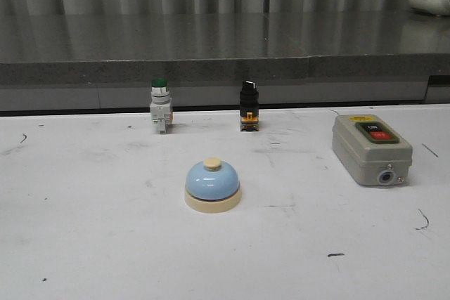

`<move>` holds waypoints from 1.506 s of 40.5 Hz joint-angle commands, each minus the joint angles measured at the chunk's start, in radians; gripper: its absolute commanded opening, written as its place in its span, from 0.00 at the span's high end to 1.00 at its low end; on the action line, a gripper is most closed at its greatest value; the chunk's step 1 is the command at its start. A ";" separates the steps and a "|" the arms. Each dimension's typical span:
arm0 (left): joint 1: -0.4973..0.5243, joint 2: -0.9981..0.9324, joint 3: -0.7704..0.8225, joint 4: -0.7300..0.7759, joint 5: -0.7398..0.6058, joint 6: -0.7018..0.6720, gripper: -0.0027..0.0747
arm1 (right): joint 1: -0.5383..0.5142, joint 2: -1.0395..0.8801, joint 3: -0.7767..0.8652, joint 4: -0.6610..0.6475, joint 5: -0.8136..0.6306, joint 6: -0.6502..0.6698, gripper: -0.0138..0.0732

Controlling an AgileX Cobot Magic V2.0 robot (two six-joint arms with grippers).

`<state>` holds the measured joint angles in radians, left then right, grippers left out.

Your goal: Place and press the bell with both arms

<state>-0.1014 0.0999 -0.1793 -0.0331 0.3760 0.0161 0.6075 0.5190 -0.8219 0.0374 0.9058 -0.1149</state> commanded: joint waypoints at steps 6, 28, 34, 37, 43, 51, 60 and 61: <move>0.091 -0.127 0.193 -0.002 -0.365 -0.006 0.99 | -0.007 0.003 -0.023 0.003 -0.063 0.000 0.92; 0.114 -0.122 0.207 -0.010 -0.376 -0.006 0.99 | -0.007 0.001 -0.023 0.003 -0.056 0.000 0.92; 0.116 -0.122 0.207 -0.010 -0.376 -0.006 0.99 | -0.007 0.001 -0.023 0.003 -0.056 0.000 0.92; 0.116 -0.122 0.207 -0.010 -0.376 -0.006 0.99 | -0.007 0.001 -0.023 0.003 -0.056 0.000 0.92; 0.116 -0.122 0.207 -0.010 -0.376 -0.006 0.99 | -0.007 0.001 -0.023 0.003 -0.056 0.000 0.92; 0.116 -0.122 0.207 -0.010 -0.376 -0.006 0.99 | -0.007 0.001 -0.023 0.003 -0.056 0.000 0.92; 0.116 -0.122 0.207 -0.010 -0.376 -0.006 0.99 | -0.007 0.001 -0.023 0.003 -0.056 0.000 0.92; 0.116 -0.122 0.207 -0.010 -0.376 -0.006 0.99 | -0.007 0.001 -0.023 0.003 -0.056 0.000 0.92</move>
<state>0.0139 -0.0053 0.0047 -0.0367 0.0888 0.0161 0.6075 0.5160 -0.8219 0.0374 0.9108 -0.1149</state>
